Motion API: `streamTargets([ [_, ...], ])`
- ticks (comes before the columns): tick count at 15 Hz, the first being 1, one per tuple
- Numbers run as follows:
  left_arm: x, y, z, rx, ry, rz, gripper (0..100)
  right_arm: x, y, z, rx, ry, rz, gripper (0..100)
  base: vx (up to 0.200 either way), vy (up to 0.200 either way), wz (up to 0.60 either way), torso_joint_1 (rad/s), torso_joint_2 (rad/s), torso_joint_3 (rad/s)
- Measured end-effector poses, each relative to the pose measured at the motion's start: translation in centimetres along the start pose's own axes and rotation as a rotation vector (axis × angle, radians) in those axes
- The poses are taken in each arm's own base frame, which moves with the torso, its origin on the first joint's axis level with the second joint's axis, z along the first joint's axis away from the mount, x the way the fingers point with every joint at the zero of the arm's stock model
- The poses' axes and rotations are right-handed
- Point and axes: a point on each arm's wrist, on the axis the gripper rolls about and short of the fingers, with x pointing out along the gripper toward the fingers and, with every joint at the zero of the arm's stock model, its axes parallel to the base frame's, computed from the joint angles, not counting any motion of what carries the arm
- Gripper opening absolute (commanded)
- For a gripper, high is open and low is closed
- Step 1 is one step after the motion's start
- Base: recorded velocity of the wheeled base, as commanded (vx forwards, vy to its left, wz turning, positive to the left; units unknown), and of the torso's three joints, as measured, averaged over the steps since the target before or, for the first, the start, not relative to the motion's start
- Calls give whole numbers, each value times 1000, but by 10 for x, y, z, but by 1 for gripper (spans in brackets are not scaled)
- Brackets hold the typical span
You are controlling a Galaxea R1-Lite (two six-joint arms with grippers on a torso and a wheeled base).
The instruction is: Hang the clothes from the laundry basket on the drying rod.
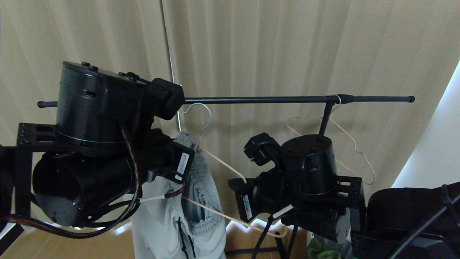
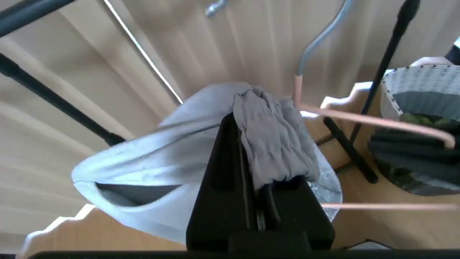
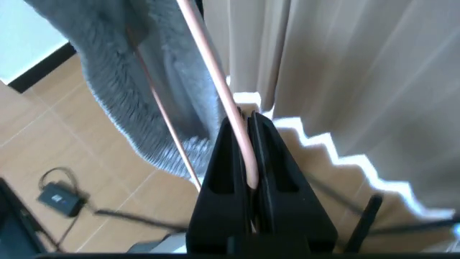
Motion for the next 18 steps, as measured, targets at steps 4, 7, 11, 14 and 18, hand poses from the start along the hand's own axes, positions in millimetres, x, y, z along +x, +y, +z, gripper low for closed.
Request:
streamTargets([
  [4,-5,2,-13,18,25,-7,0,0,-9,-1,-6,-20,-15,0,0,0,0,0,0,0],
  [7,-7,2,-21,28,42,-9,0,-1,-11,4,3,-62,-5,0,0,0,0,0,0,0],
  [11,-8,2,-24,29,44,-54,100,-4,-11,6,7,-73,9,0,0,0,0,0,0,0],
  [14,-11,2,-27,30,45,-82,100,-8,-11,10,9,-88,12,0,0,0,0,0,0,0],
  [18,-24,7,-36,24,29,-130,100,-16,-18,14,17,-105,-3,0,0,0,0,0,0,0],
])
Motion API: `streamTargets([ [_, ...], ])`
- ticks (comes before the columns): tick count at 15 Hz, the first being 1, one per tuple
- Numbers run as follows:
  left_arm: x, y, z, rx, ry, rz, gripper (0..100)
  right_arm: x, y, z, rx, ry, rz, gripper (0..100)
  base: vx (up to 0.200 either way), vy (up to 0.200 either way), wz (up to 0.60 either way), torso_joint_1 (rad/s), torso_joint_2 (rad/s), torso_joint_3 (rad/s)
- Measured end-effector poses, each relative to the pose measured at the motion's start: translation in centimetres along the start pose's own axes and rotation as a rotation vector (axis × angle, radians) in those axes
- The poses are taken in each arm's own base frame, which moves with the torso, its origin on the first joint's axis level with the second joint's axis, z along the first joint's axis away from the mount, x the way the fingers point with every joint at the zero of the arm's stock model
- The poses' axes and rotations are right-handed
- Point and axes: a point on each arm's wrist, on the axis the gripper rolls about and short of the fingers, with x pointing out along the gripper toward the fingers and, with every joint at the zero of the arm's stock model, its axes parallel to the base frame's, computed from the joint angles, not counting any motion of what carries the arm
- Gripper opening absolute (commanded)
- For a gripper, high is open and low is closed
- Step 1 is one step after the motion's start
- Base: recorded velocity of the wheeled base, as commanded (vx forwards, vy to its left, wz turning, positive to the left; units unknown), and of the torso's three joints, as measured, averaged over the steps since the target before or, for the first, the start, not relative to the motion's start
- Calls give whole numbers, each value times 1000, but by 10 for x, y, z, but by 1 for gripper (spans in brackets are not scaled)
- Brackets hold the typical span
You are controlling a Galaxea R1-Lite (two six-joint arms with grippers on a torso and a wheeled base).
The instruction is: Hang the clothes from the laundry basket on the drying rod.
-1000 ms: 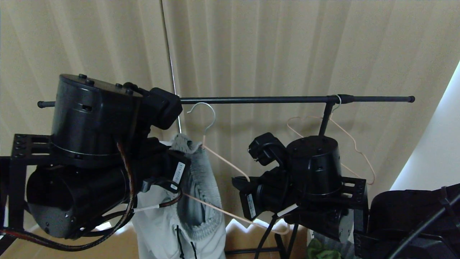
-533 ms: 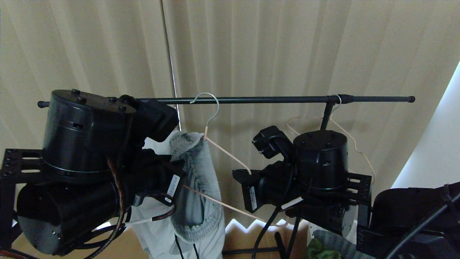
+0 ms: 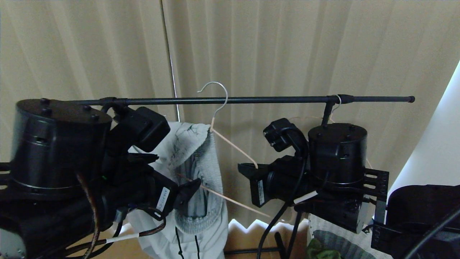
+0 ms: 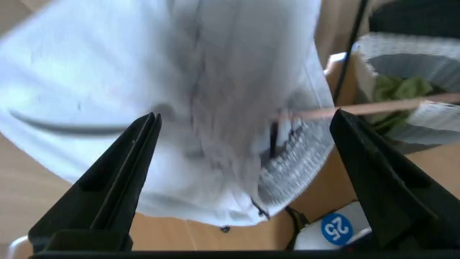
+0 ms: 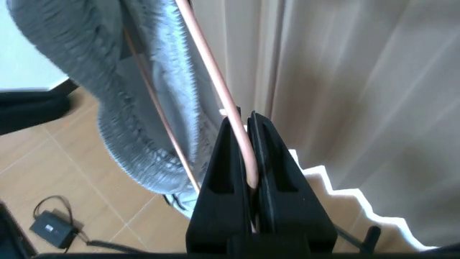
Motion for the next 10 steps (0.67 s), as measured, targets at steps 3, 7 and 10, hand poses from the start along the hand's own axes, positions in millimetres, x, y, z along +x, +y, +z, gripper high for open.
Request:
streamTargets([
  [3,-18,8,-8,3,-36,-14,100,-5,-17,3,-22,-4,-26,0,0,0,0,0,0,0],
  [7,-33,37,-1,100,-170,44,100,-19,-42,2,-90,17,39,0,0,0,0,0,0,0],
  [10,-34,54,1,317,-297,-35,100,-25,-51,1,-92,28,104,0,0,0,0,0,0,0],
])
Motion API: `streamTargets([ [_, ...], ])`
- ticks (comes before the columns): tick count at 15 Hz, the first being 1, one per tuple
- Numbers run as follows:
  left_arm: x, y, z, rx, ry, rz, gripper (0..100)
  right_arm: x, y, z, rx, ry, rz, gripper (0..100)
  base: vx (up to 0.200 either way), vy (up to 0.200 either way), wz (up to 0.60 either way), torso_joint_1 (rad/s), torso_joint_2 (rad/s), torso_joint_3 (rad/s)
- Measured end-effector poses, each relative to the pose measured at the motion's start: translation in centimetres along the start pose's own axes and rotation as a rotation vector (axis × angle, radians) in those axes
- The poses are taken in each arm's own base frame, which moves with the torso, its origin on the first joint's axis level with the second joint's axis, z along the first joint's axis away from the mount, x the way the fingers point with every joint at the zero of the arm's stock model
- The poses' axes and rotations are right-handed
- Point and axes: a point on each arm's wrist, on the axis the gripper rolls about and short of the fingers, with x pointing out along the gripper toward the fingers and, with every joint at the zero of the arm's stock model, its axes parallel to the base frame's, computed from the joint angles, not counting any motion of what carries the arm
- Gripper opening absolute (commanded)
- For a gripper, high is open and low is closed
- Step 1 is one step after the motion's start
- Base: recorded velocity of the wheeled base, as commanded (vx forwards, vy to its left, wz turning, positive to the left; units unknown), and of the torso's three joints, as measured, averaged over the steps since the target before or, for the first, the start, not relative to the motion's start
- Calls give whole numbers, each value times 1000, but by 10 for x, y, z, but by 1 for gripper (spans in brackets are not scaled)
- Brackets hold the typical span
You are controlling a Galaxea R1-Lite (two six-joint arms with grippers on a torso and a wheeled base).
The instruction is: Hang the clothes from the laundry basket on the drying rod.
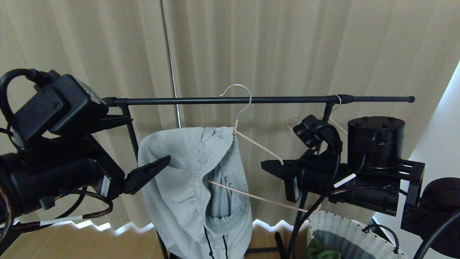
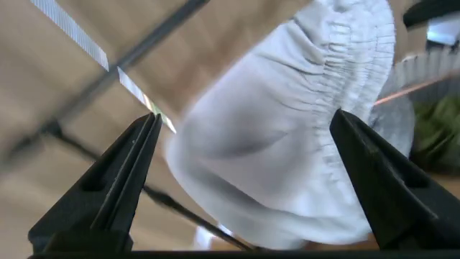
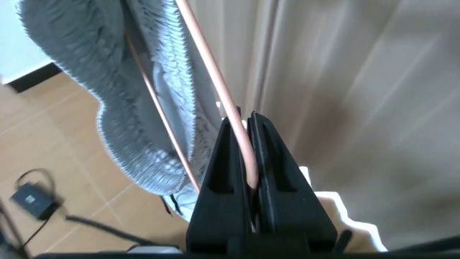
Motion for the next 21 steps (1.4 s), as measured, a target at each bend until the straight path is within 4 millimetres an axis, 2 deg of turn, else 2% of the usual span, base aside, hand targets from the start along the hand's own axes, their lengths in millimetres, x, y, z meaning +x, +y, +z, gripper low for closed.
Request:
streamTargets([
  [4,9,9,-8,168,-61,-113,100,-3,-1,-1,-63,4,74,0,0,0,0,0,0,0],
  [10,43,1,-10,188,-31,-196,100,-5,0,-1,-132,-42,148,0,0,0,0,0,0,0],
  [15,54,-1,-13,185,-11,-219,100,-8,2,-9,-163,-73,198,0,0,0,0,0,0,0],
  [16,55,-2,-12,185,-12,-222,0,-8,2,-10,-163,-72,205,0,0,0,0,0,0,0],
  [21,56,-4,-12,184,-11,-230,0,-8,3,-10,-164,-72,221,0,0,0,0,0,0,0],
])
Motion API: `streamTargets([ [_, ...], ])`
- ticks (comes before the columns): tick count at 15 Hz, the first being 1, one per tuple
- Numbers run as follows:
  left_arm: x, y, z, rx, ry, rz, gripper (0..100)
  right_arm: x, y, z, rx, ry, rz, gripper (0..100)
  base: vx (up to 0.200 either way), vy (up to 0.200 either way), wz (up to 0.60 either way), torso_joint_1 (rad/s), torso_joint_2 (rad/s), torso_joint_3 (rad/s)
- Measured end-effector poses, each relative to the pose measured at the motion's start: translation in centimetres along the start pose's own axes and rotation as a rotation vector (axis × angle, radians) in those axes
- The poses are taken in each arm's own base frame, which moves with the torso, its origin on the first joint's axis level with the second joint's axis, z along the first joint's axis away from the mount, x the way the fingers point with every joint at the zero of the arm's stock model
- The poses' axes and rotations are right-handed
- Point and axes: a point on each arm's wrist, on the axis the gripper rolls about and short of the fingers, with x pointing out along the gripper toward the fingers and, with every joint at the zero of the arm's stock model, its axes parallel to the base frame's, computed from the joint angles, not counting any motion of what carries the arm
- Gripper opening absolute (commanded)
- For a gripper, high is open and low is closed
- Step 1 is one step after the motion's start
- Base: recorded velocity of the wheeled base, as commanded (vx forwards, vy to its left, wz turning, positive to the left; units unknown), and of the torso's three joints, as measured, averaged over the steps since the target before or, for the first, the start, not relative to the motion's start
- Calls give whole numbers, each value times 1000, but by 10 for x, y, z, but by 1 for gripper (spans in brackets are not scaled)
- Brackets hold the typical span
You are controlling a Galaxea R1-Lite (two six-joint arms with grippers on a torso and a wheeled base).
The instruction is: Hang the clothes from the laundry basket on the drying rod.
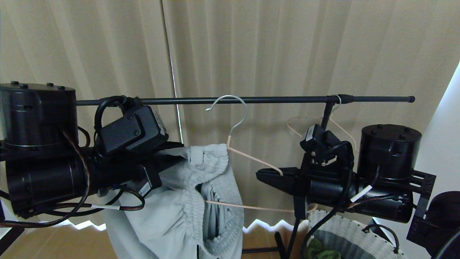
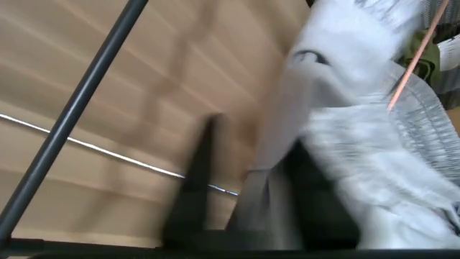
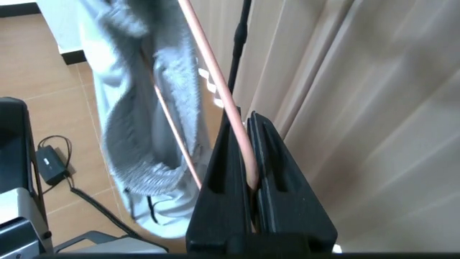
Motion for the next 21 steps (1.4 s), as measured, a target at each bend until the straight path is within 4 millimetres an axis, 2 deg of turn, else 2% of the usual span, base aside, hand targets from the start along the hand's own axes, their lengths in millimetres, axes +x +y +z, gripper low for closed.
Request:
streamTargets([
  [5,-1,-1,-3,-23,10,-1,0,-1,0,1,-4,-3,-2,0,0,0,0,0,0,0],
  [6,-1,-3,-5,-38,17,-4,0,-1,0,1,-4,-4,-3,100,0,0,0,0,0,0],
  [10,-3,-3,-7,-106,44,21,0,-2,-3,2,-32,-6,-47,100,0,0,0,0,0,0],
  [15,-8,-1,-20,-273,266,308,0,-7,-13,5,-66,3,-223,100,0,0,0,0,0,0],
  [17,-8,-1,-20,-346,279,357,0,-7,-14,3,-83,19,-234,100,0,0,0,0,0,0],
  [19,-5,4,-10,-481,219,391,0,-5,-12,-1,-78,36,-235,100,0,0,0,0,0,0],
  [21,-3,4,11,-581,126,374,0,4,-5,-2,-60,44,-219,100,0,0,0,0,0,0],
])
